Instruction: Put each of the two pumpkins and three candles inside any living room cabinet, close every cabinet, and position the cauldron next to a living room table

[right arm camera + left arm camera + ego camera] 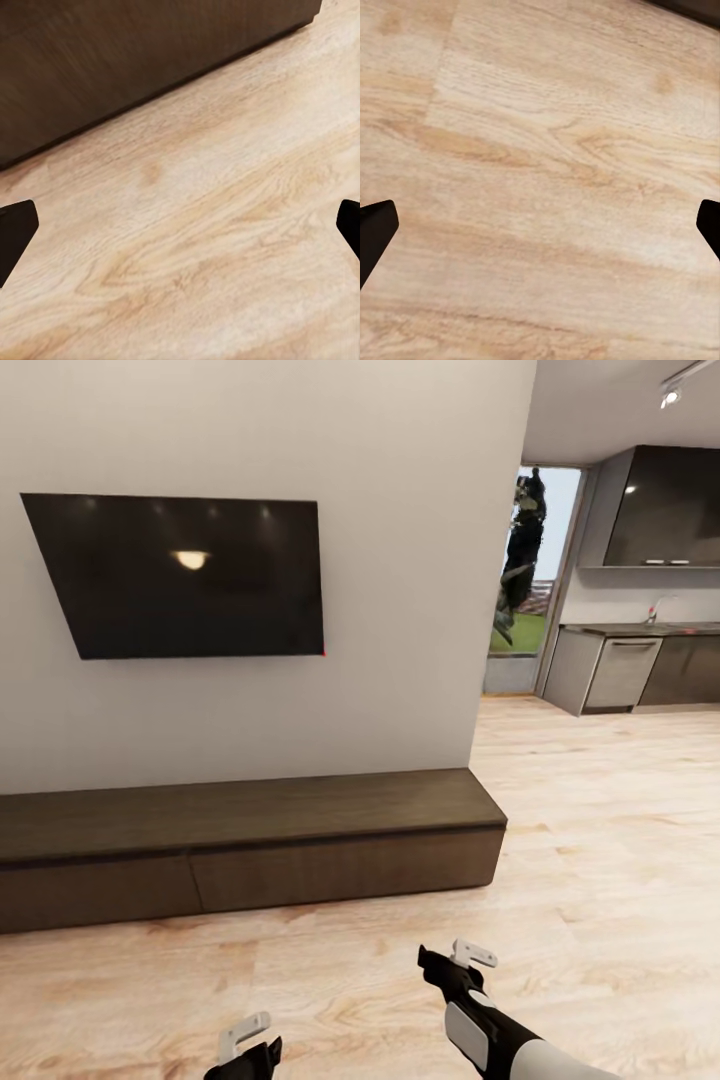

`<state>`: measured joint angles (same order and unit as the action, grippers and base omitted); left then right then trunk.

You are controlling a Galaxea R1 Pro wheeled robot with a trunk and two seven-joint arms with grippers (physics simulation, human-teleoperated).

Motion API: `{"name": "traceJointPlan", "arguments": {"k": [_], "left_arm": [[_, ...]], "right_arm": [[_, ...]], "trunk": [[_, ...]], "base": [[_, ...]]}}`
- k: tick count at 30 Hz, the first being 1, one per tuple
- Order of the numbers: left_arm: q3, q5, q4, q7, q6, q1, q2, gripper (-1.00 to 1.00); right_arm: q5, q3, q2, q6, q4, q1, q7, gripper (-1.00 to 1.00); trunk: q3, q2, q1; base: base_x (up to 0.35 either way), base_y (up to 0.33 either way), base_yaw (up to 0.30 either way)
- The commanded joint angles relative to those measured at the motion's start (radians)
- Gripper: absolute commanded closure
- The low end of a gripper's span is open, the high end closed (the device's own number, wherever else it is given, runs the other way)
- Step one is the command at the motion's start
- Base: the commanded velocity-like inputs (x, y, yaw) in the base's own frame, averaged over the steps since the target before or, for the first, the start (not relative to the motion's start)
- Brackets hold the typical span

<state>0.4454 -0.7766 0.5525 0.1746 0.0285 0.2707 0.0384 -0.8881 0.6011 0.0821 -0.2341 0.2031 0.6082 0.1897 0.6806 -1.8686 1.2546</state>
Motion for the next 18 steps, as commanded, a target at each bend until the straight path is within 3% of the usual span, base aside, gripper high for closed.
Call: {"name": "traceJointPlan", "arguments": {"k": [1, 18], "left_arm": [[0.01, -0.006, 0.001, 0.008, 0.003, 0.001, 0.0, -1.0], [0.01, -0.003, 0.001, 0.008, 0.005, 0.001, 0.003, -1.0]], "right_arm": [[-0.008, 0.008, -0.001, -0.003, 0.002, 0.001, 0.005, -1.0], [-0.008, 0.008, -0.003, -0.001, 0.007, 0.001, 0.007, -1.0]], "trunk": [[0.004, -0.008, 0.004], [0.057, -0.127, 0.069]], "base": [[0.0, 0.0, 0.0], [0.0, 0.0, 0.0]]}}
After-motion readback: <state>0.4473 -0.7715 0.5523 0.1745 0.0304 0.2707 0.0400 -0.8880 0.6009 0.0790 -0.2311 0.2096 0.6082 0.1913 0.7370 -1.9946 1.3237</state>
